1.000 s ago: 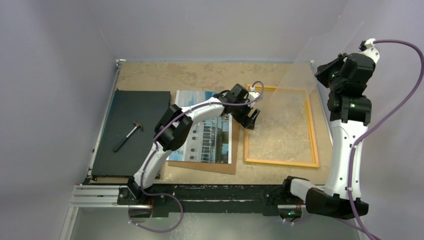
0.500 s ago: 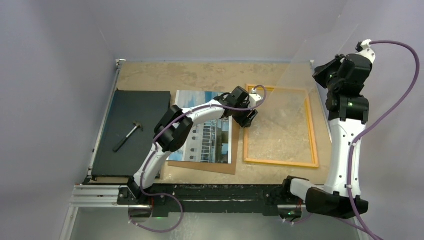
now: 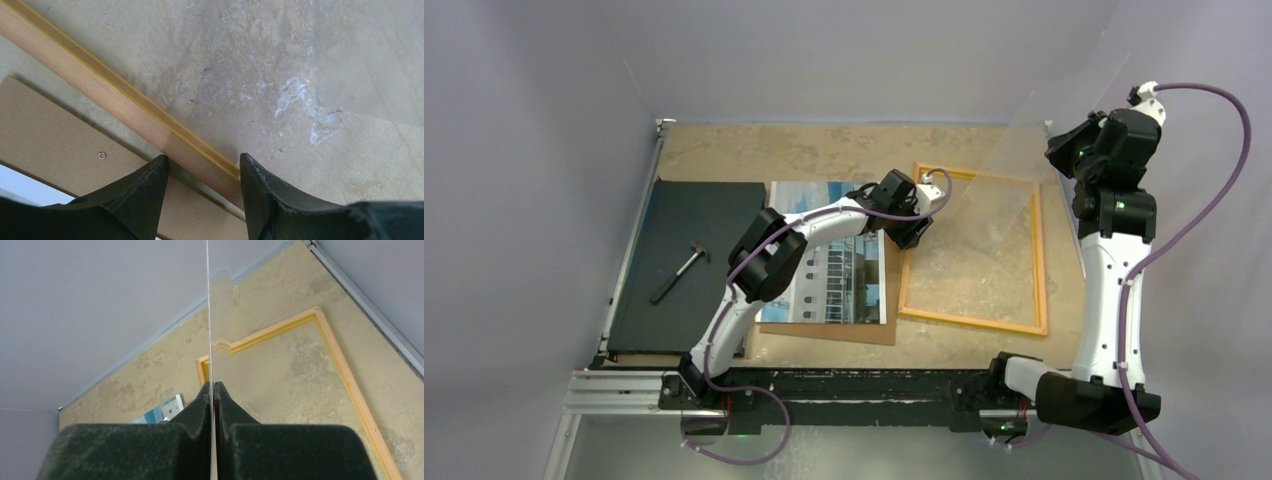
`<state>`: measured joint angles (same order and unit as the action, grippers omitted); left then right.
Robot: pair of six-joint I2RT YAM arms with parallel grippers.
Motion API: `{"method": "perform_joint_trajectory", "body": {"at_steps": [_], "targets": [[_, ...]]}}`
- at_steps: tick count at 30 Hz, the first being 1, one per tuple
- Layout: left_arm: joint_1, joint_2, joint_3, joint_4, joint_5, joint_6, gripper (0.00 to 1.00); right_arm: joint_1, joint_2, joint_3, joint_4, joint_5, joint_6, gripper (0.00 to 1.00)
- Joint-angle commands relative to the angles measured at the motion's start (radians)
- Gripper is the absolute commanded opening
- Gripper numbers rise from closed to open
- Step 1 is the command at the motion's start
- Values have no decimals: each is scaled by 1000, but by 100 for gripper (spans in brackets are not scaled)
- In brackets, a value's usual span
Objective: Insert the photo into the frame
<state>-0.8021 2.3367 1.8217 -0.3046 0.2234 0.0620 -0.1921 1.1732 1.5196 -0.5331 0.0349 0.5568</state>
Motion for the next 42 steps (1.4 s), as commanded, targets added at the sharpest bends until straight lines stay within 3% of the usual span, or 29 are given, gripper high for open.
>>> {"method": "perform_joint_trajectory", "body": {"at_steps": [1, 9, 14, 15, 19, 25, 30, 35, 38, 42], "targets": [[35, 0, -54, -82, -120, 103, 53, -4, 1, 47, 44, 28, -8, 0], [44, -2, -1, -88, -123, 118, 59, -4, 19, 55, 51, 44, -17, 0], [77, -68, 50, -121, -42, 59, 90, -4, 52, 72, 62, 11, -30, 0], [90, -93, 66, -136, -9, 46, 92, -4, 55, 73, 79, 8, -43, 0], [166, -206, 126, -176, 106, -10, 95, -4, 58, 83, 110, -32, -89, 0], [300, -330, 161, -174, 238, -98, 97, -2, 77, 197, 29, -224, -117, 0], [370, -389, 134, -190, 253, -107, 98, -1, 101, 250, 4, -513, -113, 0], [512, -483, 20, -106, 280, -155, 100, 22, 84, 76, 196, -834, -1, 0], [562, -553, -45, -104, 235, -53, 100, 23, 81, -55, 229, -799, 4, 0], [567, -629, -163, -143, 104, 72, 100, 23, 120, -185, 184, -643, -131, 0]]}}
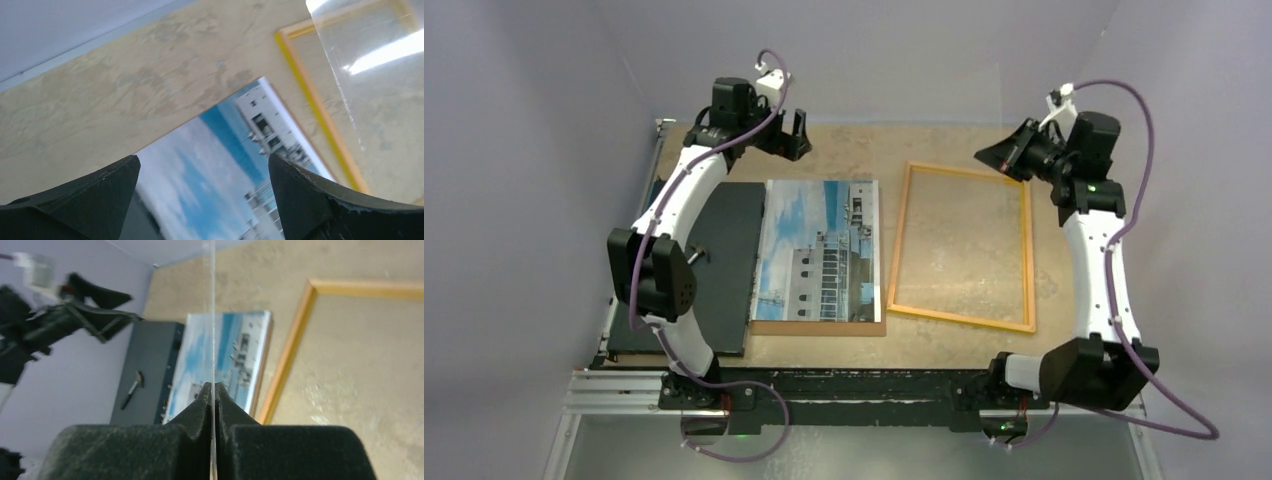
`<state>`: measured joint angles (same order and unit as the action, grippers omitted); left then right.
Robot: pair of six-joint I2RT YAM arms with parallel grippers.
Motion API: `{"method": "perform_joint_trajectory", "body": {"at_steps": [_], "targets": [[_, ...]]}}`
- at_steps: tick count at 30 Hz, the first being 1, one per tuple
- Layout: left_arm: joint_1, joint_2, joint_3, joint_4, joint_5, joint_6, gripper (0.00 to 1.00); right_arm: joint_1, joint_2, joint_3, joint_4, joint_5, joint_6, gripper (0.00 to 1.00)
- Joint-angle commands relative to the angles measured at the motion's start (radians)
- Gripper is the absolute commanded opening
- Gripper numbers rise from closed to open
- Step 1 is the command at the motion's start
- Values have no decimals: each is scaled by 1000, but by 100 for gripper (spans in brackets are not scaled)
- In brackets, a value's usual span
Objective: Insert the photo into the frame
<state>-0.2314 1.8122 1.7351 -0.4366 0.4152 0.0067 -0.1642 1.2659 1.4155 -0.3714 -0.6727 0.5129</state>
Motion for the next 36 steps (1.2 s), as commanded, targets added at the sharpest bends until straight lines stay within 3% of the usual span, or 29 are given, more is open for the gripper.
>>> {"method": "perform_joint_trajectory", "body": {"at_steps": [1, 7, 24, 36], "targets": [[-3, -105, -93, -32, -88, 157, 100, -4, 40, -110, 20, 97, -115, 0], [-5, -80, -171, -91, -18, 218, 89, -4, 118, -232, 65, 151, -173, 0], [-84, -22, -245, -94, 8, 240, 91, 5, 206, -279, 73, 634, -314, 0], [-92, -11, -247, -94, 18, 235, 89, 61, 258, -285, 95, 751, -364, 0]]}}
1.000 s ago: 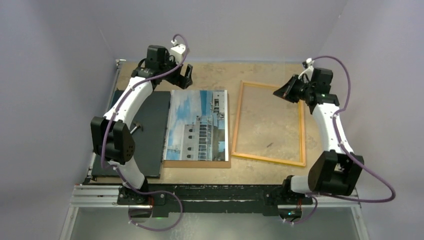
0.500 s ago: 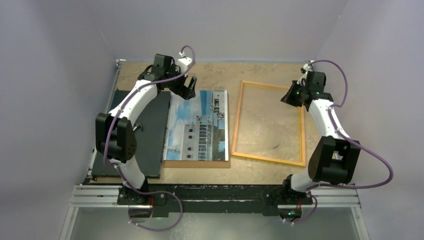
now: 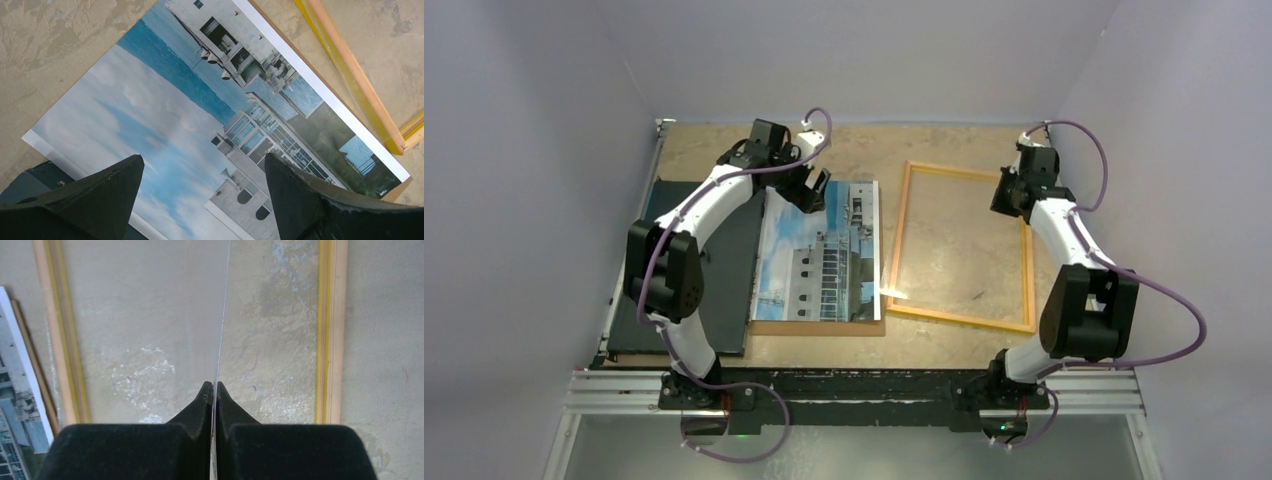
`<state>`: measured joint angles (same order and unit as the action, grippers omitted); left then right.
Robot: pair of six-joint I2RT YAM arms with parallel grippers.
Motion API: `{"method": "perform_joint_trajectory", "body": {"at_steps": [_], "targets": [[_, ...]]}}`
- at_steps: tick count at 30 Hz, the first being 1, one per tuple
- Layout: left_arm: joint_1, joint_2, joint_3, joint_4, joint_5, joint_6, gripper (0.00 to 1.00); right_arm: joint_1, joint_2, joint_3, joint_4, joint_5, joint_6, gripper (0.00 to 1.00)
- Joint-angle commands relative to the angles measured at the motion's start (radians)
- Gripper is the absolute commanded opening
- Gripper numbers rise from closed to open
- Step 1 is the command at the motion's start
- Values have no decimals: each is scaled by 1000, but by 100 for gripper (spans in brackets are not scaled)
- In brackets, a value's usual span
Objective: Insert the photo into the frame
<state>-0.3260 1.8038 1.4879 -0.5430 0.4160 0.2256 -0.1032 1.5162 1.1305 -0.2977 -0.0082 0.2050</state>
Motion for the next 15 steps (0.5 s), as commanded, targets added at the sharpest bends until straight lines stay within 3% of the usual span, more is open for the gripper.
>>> {"method": "perform_joint_trajectory", "body": {"at_steps": [1, 15], "targets": [[2, 1, 0, 11, 18, 15, 89, 0, 10, 6, 15, 88, -58, 0], [-123, 24, -46, 36, -20, 3, 87, 0, 1, 12, -15, 150, -96, 0]]}}
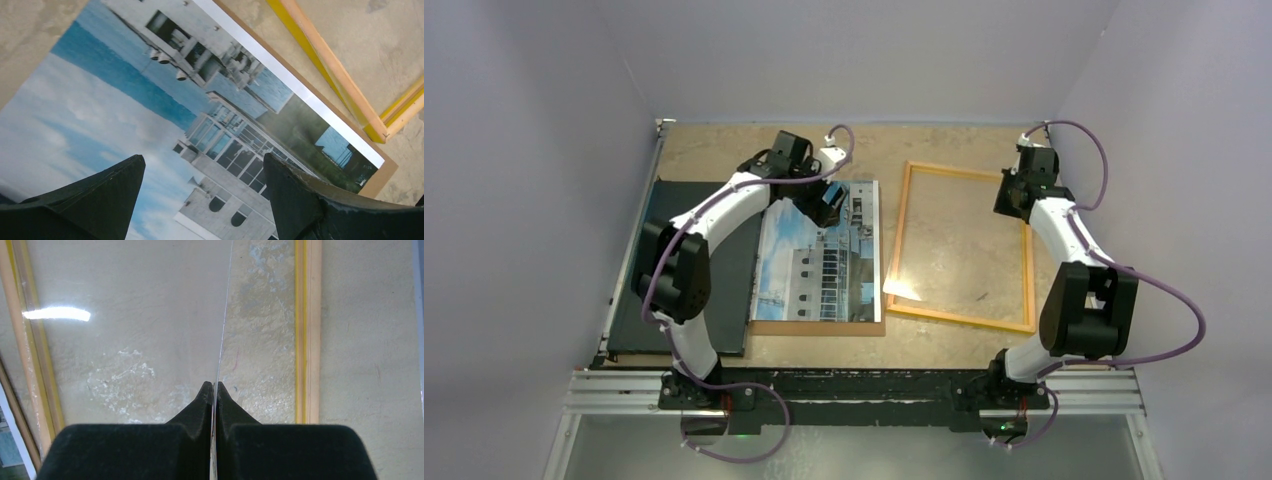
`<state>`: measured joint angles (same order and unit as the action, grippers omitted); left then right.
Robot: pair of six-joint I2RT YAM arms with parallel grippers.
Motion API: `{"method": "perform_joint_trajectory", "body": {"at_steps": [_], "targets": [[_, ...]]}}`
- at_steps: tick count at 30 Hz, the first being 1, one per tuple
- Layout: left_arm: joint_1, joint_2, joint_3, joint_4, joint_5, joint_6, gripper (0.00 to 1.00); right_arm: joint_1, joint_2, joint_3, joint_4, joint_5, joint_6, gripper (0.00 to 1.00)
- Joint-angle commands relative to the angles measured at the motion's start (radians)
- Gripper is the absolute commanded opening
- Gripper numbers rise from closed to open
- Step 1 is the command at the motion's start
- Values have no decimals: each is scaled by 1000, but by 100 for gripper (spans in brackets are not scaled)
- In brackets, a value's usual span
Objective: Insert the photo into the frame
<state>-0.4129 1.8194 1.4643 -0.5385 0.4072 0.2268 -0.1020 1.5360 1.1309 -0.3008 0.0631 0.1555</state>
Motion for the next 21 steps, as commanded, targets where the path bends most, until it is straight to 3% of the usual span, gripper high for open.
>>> {"method": "perform_joint_trajectory", "body": {"at_steps": [1, 21], "targets": [[-44, 12, -28, 37, -10, 2, 87, -1, -23, 12, -14, 78, -47, 0], [-219, 133, -70, 150, 19, -37, 77, 0, 30, 51, 9, 74, -82, 0]]}}
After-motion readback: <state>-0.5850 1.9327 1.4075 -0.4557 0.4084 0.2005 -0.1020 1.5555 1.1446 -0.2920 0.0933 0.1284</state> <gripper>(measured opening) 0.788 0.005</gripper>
